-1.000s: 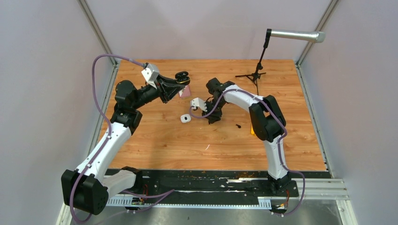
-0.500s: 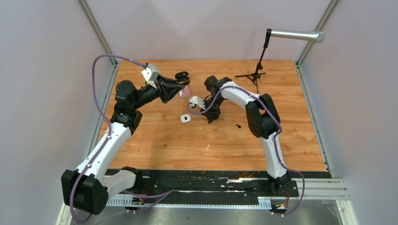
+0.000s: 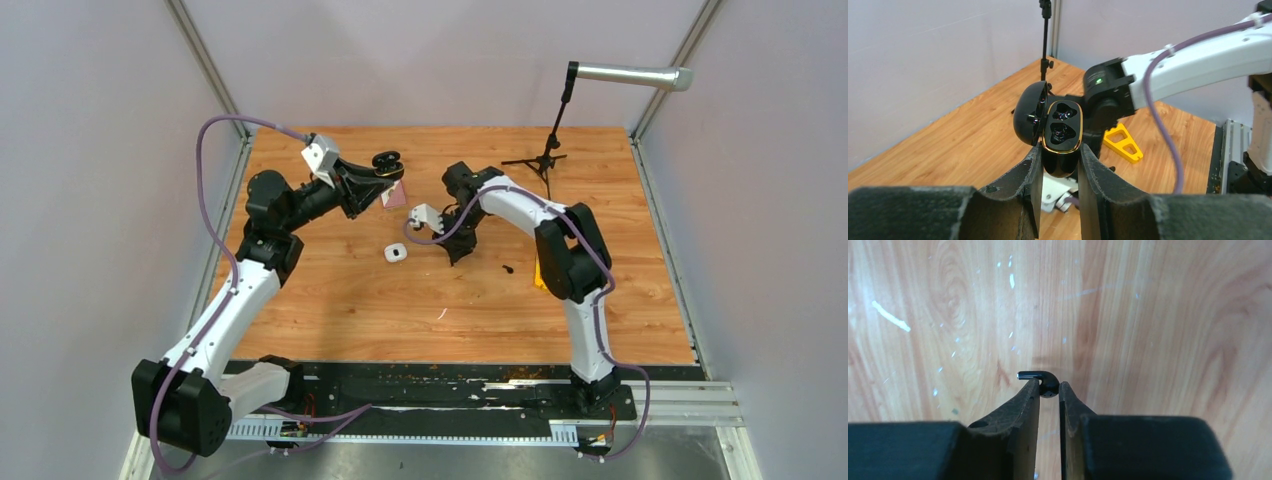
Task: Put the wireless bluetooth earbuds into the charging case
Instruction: Pick up the earbud from the center of the board.
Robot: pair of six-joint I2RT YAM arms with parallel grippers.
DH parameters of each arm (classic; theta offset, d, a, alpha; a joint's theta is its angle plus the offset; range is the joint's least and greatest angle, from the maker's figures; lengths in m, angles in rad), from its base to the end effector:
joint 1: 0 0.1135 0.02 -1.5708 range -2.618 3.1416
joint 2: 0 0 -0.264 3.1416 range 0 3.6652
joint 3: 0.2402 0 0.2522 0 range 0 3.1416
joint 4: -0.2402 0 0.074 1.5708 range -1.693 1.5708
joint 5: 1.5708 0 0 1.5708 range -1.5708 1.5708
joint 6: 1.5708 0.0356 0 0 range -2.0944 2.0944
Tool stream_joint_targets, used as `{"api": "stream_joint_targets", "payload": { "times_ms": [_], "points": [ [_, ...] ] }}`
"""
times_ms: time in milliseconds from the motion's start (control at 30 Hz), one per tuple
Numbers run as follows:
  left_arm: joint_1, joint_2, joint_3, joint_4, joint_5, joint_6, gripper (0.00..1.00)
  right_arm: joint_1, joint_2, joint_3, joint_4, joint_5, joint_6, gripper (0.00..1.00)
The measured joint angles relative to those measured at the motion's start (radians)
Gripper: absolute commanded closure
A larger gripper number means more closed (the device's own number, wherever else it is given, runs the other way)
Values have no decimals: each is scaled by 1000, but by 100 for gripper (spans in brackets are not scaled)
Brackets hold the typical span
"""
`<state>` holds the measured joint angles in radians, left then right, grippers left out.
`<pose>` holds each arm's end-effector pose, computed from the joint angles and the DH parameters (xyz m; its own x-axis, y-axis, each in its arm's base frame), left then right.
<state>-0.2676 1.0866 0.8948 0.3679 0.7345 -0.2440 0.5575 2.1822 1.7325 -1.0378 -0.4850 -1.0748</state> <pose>0.2327 -0.0886 0.3769 -0.0372 -0.1757 -0.9837 0.8488 0.5140 -0.1239 0.3536 0.2400 0.1721 0.0381 -0.8931 -0.4482 -0.9822 -0.1162 0.1479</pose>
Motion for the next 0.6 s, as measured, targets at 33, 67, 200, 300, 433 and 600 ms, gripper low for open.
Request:
{"api": "stream_joint_targets", "payload": {
  "times_ms": [33,67,200,300,433,600],
  "points": [
    [0,3,0,2,-3,0,100,-3,-35,-26,10,8,11,100],
    [0,7,0,5,-6,-1,100,-6,-66,-43,13,14,18,100],
    [0,32,0,25,-23,-9,100,-21,-289,-124,43,33,43,100],
    [0,53,0,38,-37,-14,100,-29,-463,-134,60,35,58,100],
    [-1,66,-6,65,-34,-21,100,-21,-663,-133,121,50,93,100],
    [-19,66,-35,103,-24,-29,100,52,-808,-133,288,146,122,100]
  ]
}}
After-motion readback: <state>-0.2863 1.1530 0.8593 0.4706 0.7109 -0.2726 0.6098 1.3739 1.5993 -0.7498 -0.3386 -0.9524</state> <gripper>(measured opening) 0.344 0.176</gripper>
